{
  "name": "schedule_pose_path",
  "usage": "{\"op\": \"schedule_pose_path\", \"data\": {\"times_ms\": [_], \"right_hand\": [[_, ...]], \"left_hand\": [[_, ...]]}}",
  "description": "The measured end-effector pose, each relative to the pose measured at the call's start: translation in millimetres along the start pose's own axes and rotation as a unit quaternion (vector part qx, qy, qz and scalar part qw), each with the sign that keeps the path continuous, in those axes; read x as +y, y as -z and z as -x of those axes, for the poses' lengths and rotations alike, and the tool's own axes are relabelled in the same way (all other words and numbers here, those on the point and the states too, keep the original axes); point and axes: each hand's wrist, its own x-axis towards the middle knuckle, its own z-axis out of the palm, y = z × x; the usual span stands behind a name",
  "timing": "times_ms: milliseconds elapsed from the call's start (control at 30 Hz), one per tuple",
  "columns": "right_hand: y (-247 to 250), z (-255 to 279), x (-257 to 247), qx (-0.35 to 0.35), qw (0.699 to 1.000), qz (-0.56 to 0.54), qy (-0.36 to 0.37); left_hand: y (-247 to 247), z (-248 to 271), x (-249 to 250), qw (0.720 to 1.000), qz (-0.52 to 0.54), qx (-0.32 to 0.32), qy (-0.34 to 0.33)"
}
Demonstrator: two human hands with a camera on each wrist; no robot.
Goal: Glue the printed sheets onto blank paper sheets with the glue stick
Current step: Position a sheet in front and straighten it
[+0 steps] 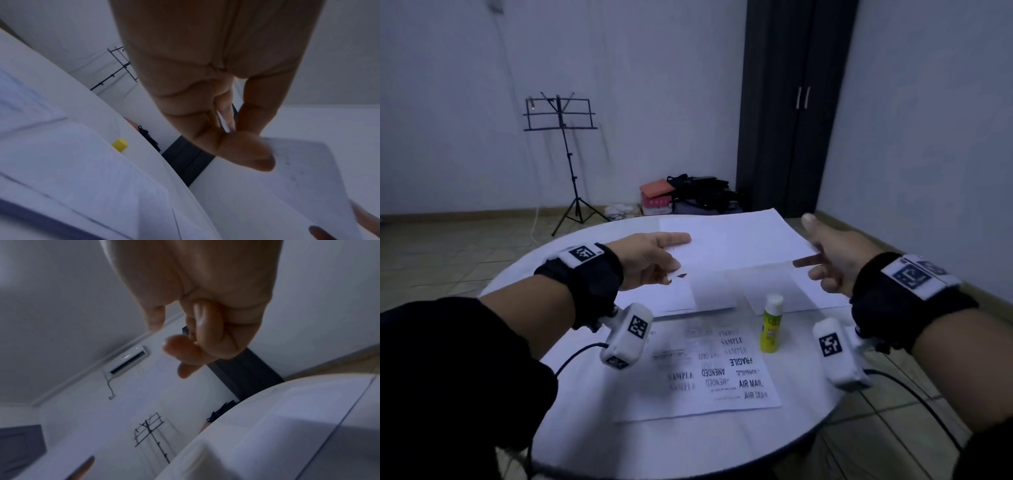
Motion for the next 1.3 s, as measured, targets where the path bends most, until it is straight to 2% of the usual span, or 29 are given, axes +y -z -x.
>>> {"op": "schedule_pose_path", "data": {"times_ms": [167, 333, 500, 667, 800, 1033, 1300], "right_hand": [[-21, 33, 11, -0.068, 0.996, 0.059, 0.009], [-46, 60, 39, -0.101, 0.985, 0.137, -0.016], [-59, 70, 63, -0.092, 0.949, 0.298, -0.040], [-65, 68, 77, -0.092, 0.921, 0.372, -0.072], [-69, 66, 84, -0.111, 0.913, 0.377, -0.106], [-69, 66, 80, -0.131, 0.893, 0.418, -0.105], [-68, 65, 84, -0.144, 0.887, 0.427, -0.099]], "left_hand": [[24, 51, -20, 0.998, -0.065, 0.019, 0.005], [34, 78, -55, 0.979, -0.192, 0.048, 0.056], [28, 85, -81, 0.962, -0.255, 0.039, 0.089], [22, 81, -94, 0.944, -0.308, 0.021, 0.119], [18, 75, -101, 0.932, -0.335, 0.005, 0.136], [20, 70, -103, 0.930, -0.333, -0.011, 0.154], [20, 68, -107, 0.921, -0.359, -0.017, 0.152]]}}
